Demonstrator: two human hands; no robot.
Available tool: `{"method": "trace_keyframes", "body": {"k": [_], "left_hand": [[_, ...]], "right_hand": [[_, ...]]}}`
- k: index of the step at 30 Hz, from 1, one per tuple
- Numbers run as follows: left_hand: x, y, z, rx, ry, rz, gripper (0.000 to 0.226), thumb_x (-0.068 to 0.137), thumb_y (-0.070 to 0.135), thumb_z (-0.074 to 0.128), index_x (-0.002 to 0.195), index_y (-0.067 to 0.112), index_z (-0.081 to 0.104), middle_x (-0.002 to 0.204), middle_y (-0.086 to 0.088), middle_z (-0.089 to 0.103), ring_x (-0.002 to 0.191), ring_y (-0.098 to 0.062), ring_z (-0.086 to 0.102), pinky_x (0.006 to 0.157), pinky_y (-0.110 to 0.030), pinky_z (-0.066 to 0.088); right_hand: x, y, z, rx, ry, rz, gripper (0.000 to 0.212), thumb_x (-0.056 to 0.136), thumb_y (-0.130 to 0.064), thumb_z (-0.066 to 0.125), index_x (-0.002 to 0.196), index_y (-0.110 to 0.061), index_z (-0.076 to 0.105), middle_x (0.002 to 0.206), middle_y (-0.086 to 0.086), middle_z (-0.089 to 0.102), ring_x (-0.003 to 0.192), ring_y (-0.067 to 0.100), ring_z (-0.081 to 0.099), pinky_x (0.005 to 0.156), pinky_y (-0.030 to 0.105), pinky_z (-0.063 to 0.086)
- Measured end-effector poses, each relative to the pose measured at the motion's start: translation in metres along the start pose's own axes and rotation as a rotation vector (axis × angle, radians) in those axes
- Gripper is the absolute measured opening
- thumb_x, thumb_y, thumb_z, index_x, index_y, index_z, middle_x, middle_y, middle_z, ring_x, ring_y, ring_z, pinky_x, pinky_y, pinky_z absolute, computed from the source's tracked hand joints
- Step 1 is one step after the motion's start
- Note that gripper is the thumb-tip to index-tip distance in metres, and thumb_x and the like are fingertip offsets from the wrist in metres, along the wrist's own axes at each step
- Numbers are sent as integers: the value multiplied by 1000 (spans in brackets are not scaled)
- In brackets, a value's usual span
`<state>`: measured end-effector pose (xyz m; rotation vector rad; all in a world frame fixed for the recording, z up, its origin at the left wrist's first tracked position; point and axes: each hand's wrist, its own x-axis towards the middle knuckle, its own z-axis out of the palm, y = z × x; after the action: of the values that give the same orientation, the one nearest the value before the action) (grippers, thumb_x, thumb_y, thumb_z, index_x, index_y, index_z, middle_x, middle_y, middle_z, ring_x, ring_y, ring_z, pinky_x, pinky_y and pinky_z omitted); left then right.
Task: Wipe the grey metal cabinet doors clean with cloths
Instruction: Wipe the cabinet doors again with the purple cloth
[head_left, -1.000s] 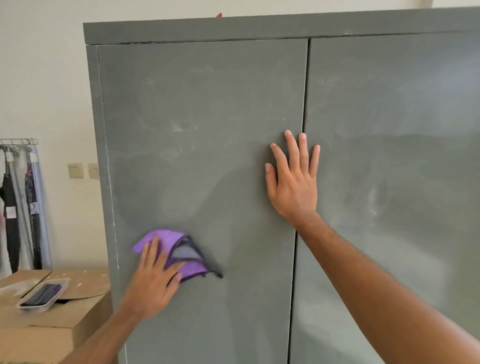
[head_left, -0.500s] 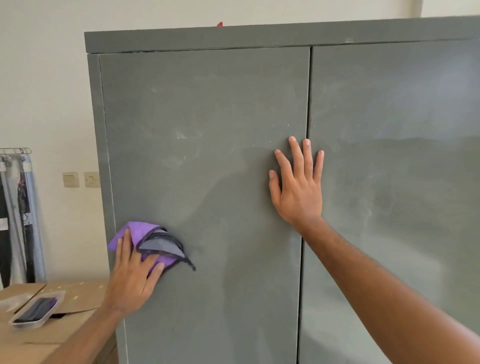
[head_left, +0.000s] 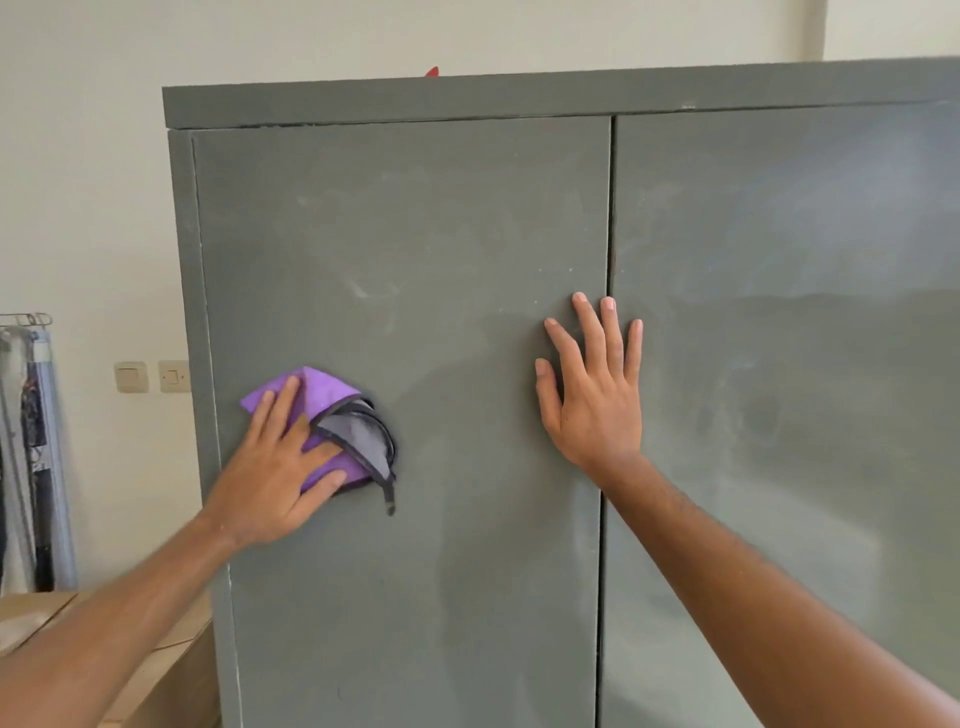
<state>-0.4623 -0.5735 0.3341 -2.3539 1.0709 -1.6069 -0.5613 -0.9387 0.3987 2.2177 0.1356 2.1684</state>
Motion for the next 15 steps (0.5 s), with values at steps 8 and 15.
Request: {"method": "trace_keyframes", "body": {"k": [8,15], "left_hand": [[159,45,-39,-143,242,-105,59,106,47,37,160,23,39,171,-13,22,158,-46,4,127,-63,6],[117,13,-52,-391,396,-116,44,95,27,54,123,-7,55,145,-25,47,136,-40,46,117,-37,30]], "right_hand": [[43,-68,-18,329,118,-83,27,99,-9,59,122,2,67,134,22,60,124,42,55,110,51,41],[59,-120,28,262,-65,-219,43,103,-15,50,141,5,55,156,29,41,148,45,35,120,53,32]]}}
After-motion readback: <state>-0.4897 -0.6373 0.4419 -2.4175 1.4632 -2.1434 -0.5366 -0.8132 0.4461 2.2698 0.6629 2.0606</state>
